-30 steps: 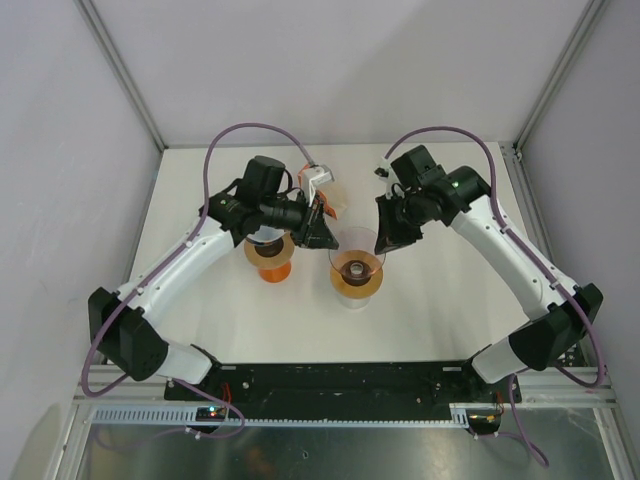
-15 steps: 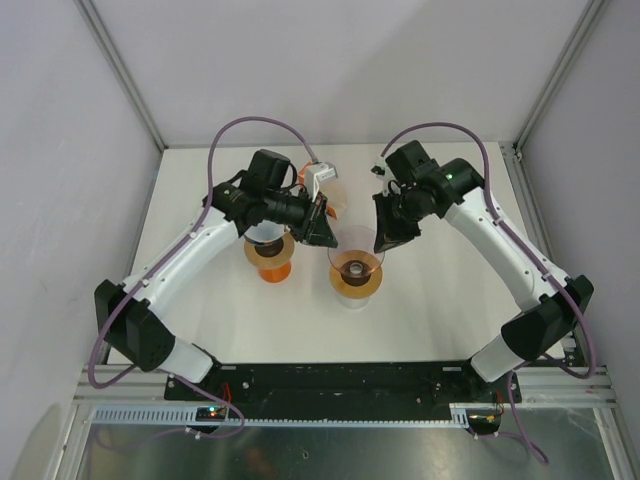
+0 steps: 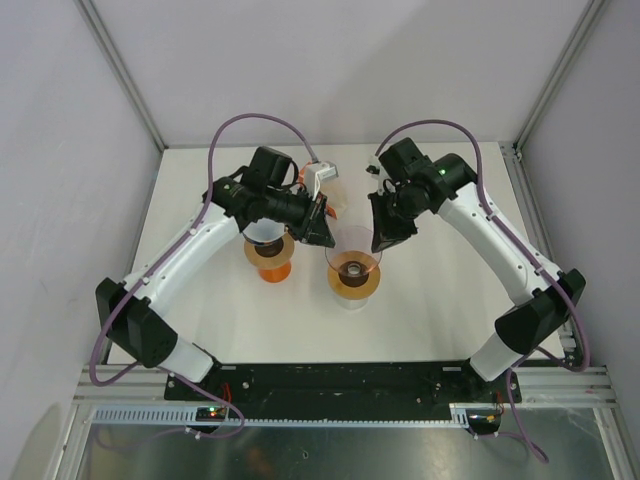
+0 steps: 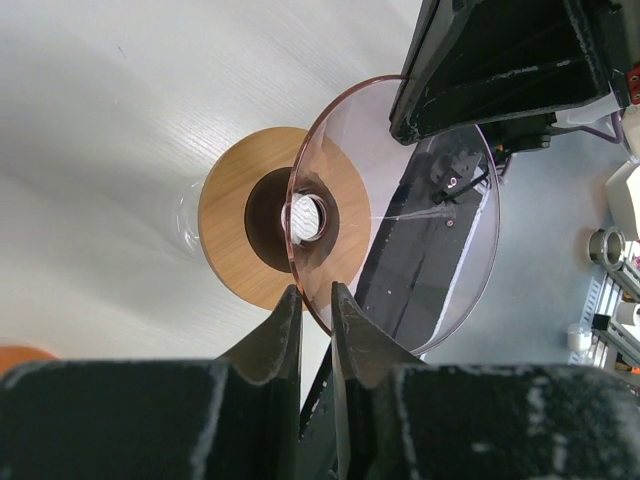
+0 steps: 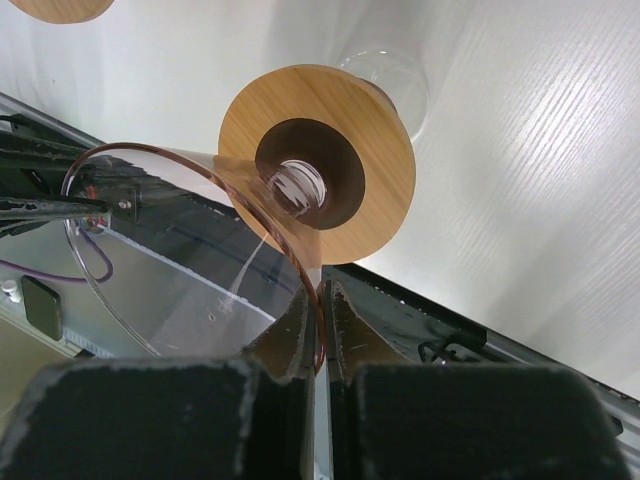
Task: Place the coffee filter in the dripper
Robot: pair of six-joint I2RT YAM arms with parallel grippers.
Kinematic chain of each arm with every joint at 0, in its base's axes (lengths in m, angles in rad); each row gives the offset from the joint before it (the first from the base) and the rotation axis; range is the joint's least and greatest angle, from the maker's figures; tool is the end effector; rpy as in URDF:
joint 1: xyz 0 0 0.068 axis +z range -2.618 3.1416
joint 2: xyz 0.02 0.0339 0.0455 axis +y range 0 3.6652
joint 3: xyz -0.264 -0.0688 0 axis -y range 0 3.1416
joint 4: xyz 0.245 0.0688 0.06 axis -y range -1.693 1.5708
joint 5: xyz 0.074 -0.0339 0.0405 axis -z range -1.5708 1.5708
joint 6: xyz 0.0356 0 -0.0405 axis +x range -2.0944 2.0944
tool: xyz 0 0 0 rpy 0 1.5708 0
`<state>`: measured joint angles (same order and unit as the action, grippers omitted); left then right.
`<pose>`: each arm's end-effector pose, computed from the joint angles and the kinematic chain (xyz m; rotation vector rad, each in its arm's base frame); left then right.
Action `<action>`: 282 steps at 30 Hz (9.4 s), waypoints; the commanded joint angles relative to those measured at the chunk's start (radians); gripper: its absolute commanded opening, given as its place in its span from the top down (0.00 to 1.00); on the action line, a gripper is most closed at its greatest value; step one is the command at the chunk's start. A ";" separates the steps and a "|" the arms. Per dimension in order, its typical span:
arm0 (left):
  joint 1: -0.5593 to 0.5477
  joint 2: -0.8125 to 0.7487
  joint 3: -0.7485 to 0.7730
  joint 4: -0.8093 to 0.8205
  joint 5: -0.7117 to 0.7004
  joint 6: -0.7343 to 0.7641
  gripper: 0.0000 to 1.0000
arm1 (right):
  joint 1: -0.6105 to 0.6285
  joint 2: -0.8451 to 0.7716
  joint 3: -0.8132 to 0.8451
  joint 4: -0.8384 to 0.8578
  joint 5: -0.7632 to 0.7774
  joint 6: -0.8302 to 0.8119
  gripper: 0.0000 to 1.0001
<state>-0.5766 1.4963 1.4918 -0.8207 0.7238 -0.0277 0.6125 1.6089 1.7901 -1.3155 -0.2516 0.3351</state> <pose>0.2503 -0.1909 0.3617 0.9925 2.2138 -1.1467 0.2454 0.1832 0.3822 -0.4659 2.7680 0.5997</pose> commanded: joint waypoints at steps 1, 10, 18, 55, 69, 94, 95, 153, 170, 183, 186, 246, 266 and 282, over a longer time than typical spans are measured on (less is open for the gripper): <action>-0.058 0.011 0.052 0.007 0.118 -0.002 1.00 | 0.030 0.049 0.044 0.113 -0.050 0.024 1.00; -0.057 0.016 0.076 0.001 0.120 -0.002 1.00 | 0.031 0.058 0.055 0.109 -0.056 0.023 1.00; -0.058 0.015 0.098 -0.014 0.115 0.000 1.00 | 0.040 0.070 0.066 0.103 -0.057 0.024 1.00; -0.047 0.100 -0.157 -0.033 0.172 0.052 1.00 | 0.051 0.055 -0.160 0.216 -0.096 0.045 1.00; -0.048 0.104 -0.159 -0.033 0.164 0.055 1.00 | 0.051 0.039 -0.285 0.291 -0.095 0.056 1.00; -0.035 0.181 -0.180 -0.033 0.220 0.059 1.00 | 0.055 0.050 -0.311 0.283 -0.096 0.057 1.00; -0.033 0.185 -0.180 -0.033 0.224 0.058 1.00 | 0.056 0.053 -0.304 0.282 -0.095 0.057 1.00; -0.098 0.065 0.157 -0.022 -0.013 0.086 0.55 | 0.162 -0.234 -0.405 0.457 0.274 0.038 1.00; -0.024 0.134 0.381 -0.020 -0.058 0.077 0.43 | 0.047 -0.215 -0.346 0.298 0.276 0.078 1.00; 0.040 0.121 0.400 -0.021 -0.057 0.085 0.41 | -0.211 -0.263 -0.375 0.228 0.192 -0.015 1.00; 0.055 0.105 0.397 -0.020 -0.055 0.091 0.40 | -0.275 -0.277 -0.378 0.228 0.176 -0.040 1.00; 0.567 -0.276 0.064 -0.007 -0.110 0.220 0.29 | 0.095 0.464 0.512 0.541 0.462 -0.557 0.54; 0.604 -0.313 -0.015 0.019 -0.027 0.231 0.28 | 0.044 0.694 0.503 0.523 0.427 -0.640 0.57; 0.619 -0.316 -0.026 0.024 0.020 0.232 0.27 | 0.033 0.745 0.502 0.526 0.386 -0.672 0.57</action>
<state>0.0288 1.2106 1.4712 -0.8268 0.7116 0.1852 0.6468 2.3585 2.2639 -0.8040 0.1417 -0.3195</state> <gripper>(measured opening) 0.724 0.424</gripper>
